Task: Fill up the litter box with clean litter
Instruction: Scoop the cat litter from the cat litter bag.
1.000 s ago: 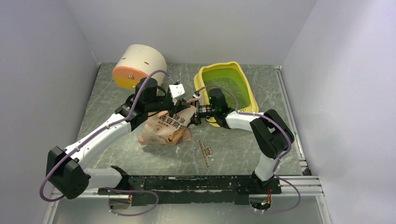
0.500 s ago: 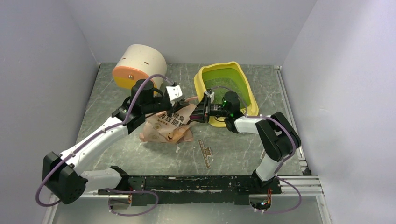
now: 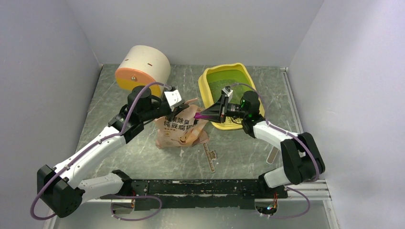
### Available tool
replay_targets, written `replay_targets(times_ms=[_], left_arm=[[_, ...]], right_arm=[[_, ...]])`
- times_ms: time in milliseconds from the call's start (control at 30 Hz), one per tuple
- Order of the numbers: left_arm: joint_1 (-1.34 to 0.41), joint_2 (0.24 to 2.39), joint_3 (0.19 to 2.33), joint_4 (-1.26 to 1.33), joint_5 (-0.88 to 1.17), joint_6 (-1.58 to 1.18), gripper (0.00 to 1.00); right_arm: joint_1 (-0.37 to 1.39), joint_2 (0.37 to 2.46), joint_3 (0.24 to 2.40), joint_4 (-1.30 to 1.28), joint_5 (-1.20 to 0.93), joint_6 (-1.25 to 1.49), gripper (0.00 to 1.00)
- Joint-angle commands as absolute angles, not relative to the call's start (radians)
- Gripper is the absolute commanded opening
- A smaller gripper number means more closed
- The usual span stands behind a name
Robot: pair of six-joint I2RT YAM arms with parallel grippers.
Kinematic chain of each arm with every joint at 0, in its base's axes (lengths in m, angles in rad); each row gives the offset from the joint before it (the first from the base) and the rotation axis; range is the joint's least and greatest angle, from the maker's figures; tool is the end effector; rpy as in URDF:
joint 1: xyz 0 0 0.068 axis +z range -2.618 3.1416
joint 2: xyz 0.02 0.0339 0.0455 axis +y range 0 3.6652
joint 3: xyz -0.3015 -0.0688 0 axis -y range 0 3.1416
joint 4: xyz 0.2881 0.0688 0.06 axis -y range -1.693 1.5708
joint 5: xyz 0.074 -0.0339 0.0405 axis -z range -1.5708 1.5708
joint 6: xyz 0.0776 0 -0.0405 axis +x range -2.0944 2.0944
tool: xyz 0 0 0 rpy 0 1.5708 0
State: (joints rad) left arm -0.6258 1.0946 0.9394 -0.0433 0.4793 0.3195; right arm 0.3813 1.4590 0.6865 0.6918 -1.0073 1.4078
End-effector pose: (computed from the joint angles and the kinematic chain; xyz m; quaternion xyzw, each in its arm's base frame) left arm 0.2350 -0.2140 0.3680 0.4761 0.6007 -0.2754 0.5802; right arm 0.3001 0.1910 0.2457 0.0310 0.7215 0.6852 0.0950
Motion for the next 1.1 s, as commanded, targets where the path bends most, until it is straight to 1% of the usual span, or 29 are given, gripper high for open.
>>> replay_targets(times_ms=[0,167,300,367,500,567,633,733,833,900,1067], left_arm=[[-0.631,1.062,0.951,0.002,0.443,0.355,0.05],[-0.623,1.064,0.979,-0.03,0.434,0.382,0.05],[-0.62,1.06,0.991,-0.032,0.46,0.402,0.05],[-0.62,1.068,1.004,-0.044,0.476,0.414,0.05],[-0.62,1.076,1.034,-0.09,0.487,0.46,0.05],[-0.617,1.063,1.043,-0.11,0.471,0.489,0.05],[-0.613,1.051,1.039,-0.113,0.462,0.517,0.05],[-0.605,1.051,1.043,-0.104,0.474,0.548,0.05],[-0.599,1.072,1.068,-0.089,0.497,0.557,0.05],[-0.592,1.086,1.099,-0.094,0.499,0.582,0.05],[-0.551,1.134,1.186,-0.178,0.559,0.645,0.05]], right_arm=[[0.344,1.385,0.695,0.575,-1.037,1.32,0.0],[0.339,1.392,0.714,0.515,-1.015,1.29,0.0],[0.381,1.445,0.723,0.64,-0.993,1.395,0.0],[0.392,1.463,0.744,0.628,-0.992,1.386,0.0],[0.293,1.417,0.749,0.475,-0.998,1.293,0.0],[0.246,1.389,0.734,0.438,-1.014,1.275,0.0],[0.235,1.382,0.726,0.425,-1.022,1.272,0.0],[0.282,1.393,0.711,0.493,-0.989,1.335,0.0],[0.368,1.433,0.724,0.583,-0.958,1.397,0.0],[0.383,1.441,0.728,0.613,-0.949,1.415,0.0],[0.246,1.394,0.678,0.545,-0.953,1.371,0.0]])
